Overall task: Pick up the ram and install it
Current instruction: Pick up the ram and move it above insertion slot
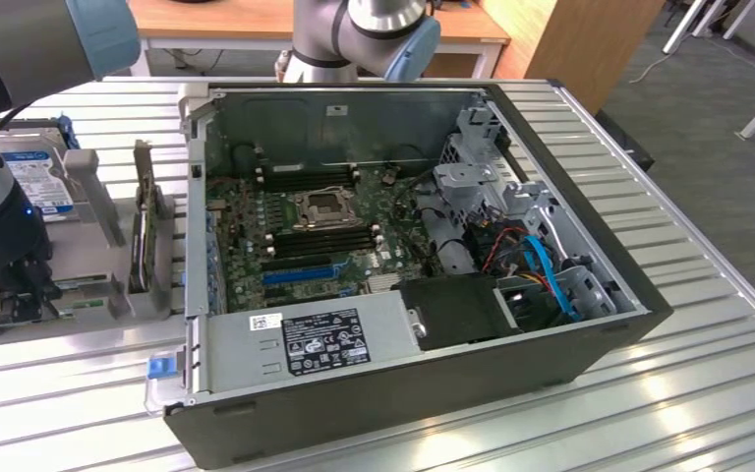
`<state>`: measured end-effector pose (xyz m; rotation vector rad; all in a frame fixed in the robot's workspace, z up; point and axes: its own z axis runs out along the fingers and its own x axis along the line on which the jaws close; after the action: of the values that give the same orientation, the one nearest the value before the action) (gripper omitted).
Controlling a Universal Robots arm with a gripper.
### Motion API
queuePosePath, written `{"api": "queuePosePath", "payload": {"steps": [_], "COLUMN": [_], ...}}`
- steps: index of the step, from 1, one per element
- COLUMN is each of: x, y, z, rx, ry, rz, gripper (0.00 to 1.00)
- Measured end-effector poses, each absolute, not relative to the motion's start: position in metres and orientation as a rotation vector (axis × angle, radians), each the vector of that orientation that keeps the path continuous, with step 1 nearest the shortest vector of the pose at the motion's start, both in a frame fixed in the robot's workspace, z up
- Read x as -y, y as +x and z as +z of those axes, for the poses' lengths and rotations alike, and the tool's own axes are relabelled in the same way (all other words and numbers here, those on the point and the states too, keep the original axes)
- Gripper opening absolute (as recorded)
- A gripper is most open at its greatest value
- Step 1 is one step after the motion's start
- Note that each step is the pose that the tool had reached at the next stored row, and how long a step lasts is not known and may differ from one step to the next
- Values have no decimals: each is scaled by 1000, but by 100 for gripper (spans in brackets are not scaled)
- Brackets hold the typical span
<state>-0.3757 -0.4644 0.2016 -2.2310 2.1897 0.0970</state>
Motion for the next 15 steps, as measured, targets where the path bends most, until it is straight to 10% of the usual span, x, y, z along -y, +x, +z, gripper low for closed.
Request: {"api": "queuePosePath", "payload": {"steps": [15], "x": [466], "y": [-376], "z": [201], "rx": [-2190], "ry": [-2231], "rz": [97], "gripper": [31]}}
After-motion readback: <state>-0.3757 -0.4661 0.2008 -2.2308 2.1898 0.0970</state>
